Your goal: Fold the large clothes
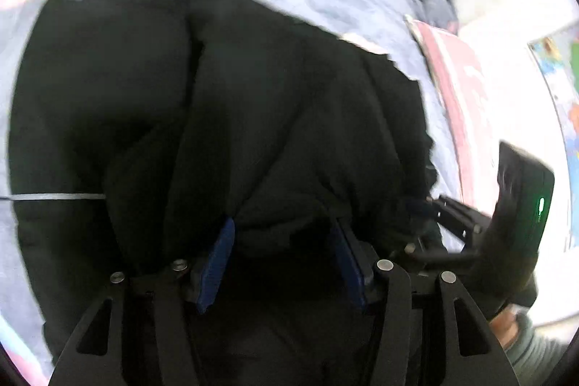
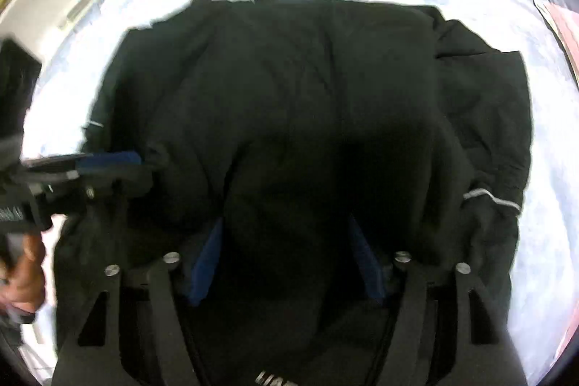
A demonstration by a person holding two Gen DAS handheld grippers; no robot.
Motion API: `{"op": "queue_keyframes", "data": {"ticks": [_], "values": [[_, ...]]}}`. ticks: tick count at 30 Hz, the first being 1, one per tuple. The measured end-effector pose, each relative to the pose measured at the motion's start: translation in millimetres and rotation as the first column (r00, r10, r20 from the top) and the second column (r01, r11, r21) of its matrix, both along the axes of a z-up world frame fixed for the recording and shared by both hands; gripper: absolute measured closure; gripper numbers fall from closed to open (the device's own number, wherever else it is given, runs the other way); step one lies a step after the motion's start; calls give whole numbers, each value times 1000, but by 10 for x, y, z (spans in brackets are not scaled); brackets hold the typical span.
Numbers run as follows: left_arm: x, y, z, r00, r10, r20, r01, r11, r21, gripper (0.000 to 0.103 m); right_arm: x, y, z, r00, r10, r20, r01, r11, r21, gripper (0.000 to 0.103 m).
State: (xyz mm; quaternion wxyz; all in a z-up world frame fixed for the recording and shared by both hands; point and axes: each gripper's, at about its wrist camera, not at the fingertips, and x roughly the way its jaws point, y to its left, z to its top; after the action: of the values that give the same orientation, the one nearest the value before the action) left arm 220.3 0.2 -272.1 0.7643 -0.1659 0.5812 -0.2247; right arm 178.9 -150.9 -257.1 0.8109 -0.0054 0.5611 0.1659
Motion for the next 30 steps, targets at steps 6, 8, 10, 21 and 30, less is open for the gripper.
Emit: {"op": "queue_keyframes", "data": {"ticks": [6,8,10,21,30], "values": [[-354,127,251,999,-19,35,20,998,-54,46,-410,91,451,993,81,87,-84,996,36,38],[-349,96,31,1000,9,-18,-9,1000,-16,46,-419,199,165,995,100,22,-99,993,-60,39],[-308,89,-177,994,73,-86,-75,997,-18,46,-352,246,-277,993,94,-67,-101,990,-103,38],[-831,182,291,998,66,-25,-64,995,74,46,-771,-144,115,998,-22,-56,25,998,61,38],[-2151,1398,731,956,293,32,-294,949,113,46,-1763,-951,251,984,-175,-41,176,984,9,37]]}}
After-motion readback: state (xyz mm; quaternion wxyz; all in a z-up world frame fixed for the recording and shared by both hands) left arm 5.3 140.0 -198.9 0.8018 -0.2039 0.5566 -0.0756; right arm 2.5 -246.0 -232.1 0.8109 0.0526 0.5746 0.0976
